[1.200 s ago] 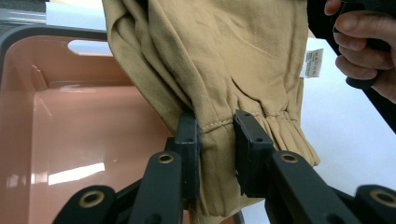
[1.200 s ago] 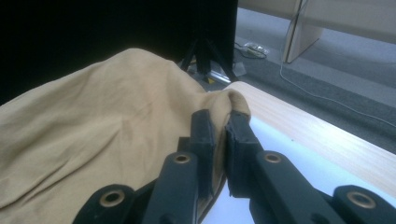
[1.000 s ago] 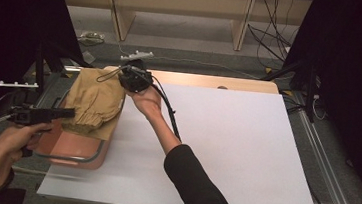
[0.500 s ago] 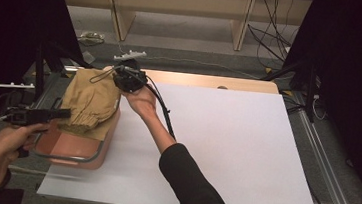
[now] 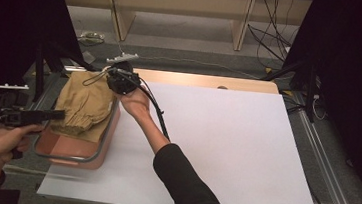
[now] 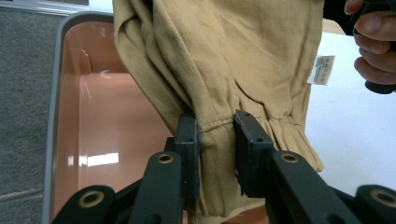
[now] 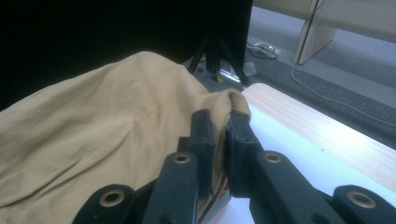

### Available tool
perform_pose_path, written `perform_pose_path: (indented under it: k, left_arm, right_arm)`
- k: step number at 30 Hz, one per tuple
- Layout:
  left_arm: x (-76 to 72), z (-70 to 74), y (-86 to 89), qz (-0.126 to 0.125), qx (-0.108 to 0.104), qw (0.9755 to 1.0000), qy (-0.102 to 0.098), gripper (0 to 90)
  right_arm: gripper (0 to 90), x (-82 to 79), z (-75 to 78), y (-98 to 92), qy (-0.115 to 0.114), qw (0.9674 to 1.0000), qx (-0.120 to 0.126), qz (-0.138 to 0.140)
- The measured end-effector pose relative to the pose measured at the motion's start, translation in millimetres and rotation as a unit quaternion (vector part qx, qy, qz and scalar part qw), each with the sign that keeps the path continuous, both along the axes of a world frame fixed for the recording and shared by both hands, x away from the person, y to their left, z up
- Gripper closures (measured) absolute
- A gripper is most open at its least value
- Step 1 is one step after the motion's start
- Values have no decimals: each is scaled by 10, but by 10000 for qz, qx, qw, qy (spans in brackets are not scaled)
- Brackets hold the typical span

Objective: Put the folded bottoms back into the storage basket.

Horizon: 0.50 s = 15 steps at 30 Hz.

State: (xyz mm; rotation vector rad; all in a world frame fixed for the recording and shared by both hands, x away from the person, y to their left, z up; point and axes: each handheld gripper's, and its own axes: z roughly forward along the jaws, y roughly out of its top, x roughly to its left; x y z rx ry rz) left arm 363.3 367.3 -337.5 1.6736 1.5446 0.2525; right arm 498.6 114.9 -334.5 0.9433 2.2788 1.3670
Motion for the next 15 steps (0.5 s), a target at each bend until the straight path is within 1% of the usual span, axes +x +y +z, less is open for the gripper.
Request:
perform_pose_path:
  k: [15]
  left_arm:
    - [-11, -20, 76, 110, -20, 9999, 20, 727]
  right_arm:
    - [837, 23, -33, 84, 50, 10000, -23, 44]
